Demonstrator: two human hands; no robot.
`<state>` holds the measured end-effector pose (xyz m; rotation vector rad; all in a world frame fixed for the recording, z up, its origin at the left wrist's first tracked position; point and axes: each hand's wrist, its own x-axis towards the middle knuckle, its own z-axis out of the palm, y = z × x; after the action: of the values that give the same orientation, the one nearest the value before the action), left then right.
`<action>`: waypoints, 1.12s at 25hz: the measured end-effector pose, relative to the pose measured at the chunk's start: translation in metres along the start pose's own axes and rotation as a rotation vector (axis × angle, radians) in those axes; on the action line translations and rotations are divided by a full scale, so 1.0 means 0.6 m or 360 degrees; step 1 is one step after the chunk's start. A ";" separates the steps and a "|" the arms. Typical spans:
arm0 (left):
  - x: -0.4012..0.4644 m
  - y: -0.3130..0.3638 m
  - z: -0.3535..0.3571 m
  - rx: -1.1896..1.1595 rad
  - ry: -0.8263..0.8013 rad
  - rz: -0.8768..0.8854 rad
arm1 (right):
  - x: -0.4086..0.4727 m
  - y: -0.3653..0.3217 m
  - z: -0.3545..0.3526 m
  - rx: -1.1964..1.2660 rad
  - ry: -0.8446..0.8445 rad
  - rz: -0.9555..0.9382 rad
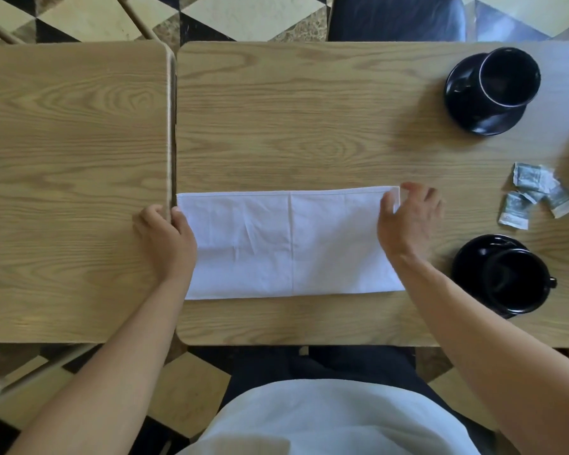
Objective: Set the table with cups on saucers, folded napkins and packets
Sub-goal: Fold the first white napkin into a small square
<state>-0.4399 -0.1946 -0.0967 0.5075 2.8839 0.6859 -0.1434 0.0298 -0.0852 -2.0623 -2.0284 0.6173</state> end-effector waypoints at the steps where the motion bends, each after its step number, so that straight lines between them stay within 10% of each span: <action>1: -0.021 -0.007 -0.005 0.0140 0.0031 0.0174 | -0.029 -0.018 0.005 -0.0022 0.0008 -0.0179; 5: -0.130 -0.045 -0.008 0.0523 -0.0400 0.1099 | -0.197 -0.102 0.062 -0.0011 -0.0418 -0.1132; 8: -0.162 -0.078 0.002 0.0700 -0.0568 0.1050 | -0.309 -0.149 0.125 -0.0280 -0.0798 -0.1453; 28: -0.179 -0.098 0.013 0.0946 -0.0656 0.1043 | -0.151 0.147 0.039 -0.0570 -0.0533 -0.0990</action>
<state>-0.3548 -0.2786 -0.1250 1.4948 2.4528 -0.2456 -0.0713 -0.0678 -0.1276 -1.3815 -2.9630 0.5254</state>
